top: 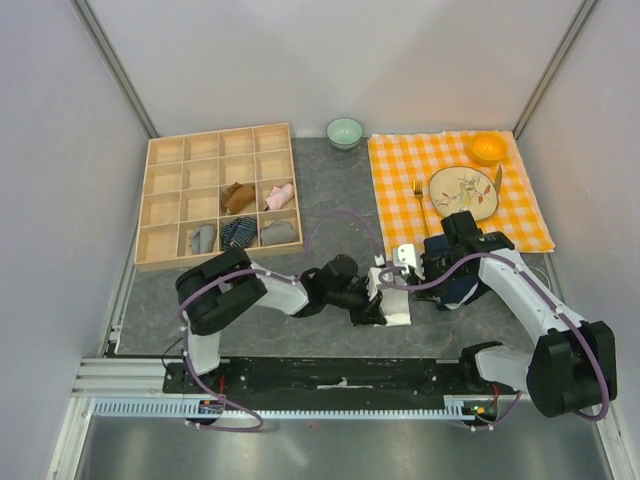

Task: Roll the underwear
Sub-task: Roll the underwear to the center of the board.

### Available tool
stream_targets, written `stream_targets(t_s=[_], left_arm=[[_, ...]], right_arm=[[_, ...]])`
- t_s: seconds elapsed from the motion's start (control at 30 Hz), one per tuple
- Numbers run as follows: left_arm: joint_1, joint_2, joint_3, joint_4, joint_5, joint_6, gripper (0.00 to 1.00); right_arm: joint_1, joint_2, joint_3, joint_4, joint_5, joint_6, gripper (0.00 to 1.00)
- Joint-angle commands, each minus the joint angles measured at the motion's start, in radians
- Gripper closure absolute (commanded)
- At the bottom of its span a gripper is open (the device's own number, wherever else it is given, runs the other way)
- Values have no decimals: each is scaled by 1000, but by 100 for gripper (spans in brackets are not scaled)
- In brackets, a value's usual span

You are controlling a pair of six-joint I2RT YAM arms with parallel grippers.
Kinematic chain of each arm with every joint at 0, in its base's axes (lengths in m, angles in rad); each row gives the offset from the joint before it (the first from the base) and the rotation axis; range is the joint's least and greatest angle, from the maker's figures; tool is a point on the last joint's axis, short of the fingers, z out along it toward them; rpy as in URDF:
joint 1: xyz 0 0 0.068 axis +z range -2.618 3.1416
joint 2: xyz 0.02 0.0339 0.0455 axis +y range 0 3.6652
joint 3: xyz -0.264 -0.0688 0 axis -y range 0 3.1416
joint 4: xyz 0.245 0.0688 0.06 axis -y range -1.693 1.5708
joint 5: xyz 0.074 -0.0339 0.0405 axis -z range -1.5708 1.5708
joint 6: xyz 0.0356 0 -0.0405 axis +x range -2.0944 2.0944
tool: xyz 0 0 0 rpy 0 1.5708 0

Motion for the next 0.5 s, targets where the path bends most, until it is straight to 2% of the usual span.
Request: stream_targets(t_s=[0.0, 0.13, 0.27, 0.3, 0.47], left_arm=[[95, 131, 107, -135, 229, -287, 95], [131, 205, 148, -183, 275, -390, 93], [154, 239, 164, -174, 282, -456, 90], [161, 249, 164, -172, 281, -470, 89], [169, 265, 168, -151, 272, -547, 81]], right_arm=[[3, -10, -52, -109, -73, -191, 45], [80, -40, -102, -40, -39, -162, 44], [222, -82, -166, 124, 71, -30, 43], [253, -88, -190, 194, 140, -9, 42], [362, -51, -221, 286, 272, 40, 43]])
